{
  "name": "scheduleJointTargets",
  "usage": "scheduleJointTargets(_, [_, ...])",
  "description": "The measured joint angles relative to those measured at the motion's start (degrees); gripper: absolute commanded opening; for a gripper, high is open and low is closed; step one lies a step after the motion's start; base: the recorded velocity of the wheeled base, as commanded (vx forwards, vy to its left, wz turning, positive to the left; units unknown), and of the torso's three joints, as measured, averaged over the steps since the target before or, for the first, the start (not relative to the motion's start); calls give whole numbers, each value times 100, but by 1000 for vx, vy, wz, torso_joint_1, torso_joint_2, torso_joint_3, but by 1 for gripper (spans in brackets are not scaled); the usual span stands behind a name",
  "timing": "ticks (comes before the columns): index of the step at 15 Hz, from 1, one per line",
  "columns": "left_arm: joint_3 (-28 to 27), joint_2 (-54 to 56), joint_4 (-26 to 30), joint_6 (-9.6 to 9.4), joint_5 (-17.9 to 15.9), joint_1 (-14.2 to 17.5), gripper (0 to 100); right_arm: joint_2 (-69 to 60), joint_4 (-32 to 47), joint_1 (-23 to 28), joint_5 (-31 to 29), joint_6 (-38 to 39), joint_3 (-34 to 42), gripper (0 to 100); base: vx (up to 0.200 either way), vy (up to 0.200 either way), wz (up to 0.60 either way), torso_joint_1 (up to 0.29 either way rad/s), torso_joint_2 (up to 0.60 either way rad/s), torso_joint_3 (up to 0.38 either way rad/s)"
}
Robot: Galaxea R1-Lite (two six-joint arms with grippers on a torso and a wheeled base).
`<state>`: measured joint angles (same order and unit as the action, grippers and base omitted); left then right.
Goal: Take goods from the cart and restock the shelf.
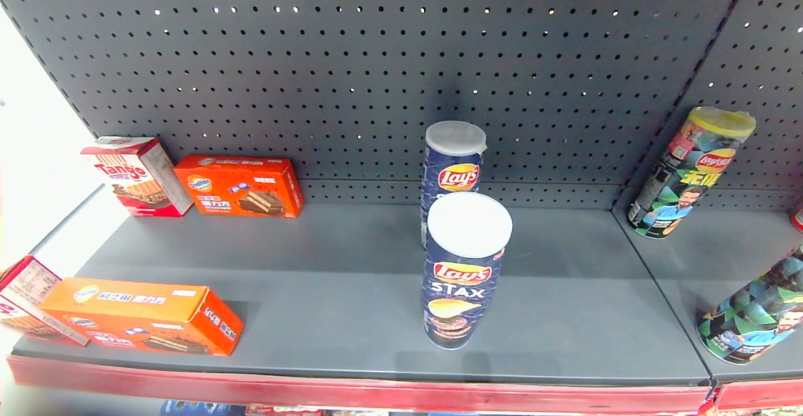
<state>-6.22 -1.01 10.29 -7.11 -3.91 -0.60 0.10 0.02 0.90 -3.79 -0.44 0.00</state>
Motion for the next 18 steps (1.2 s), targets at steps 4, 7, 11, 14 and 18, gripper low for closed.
scheduleJointTargets(4, [40, 66, -39, 550, -57, 18, 100, -2, 0, 0, 0, 1, 0, 100, 0, 0, 0, 0, 0, 0])
scheduleJointTargets(7, [162, 77, -556, 156, 140, 20, 100, -2, -2, 0, 0, 1, 0, 100, 0, 0, 0, 0, 0, 0])
scheduleJointTargets(11, [580, 80, -1319, -369, 735, 20, 100, -2, -2, 0, 0, 1, 0, 100, 0, 0, 0, 0, 0, 0])
scheduleJointTargets(14, [600, 83, -942, 44, -232, 13, 100, -2, -2, 0, 0, 1, 0, 100, 0, 0, 0, 0, 0, 0])
scheduleJointTargets(18, [622, 88, -1007, 183, 421, 16, 100, -2, -2, 0, 2, 1, 0, 100, 0, 0, 0, 0, 0, 0])
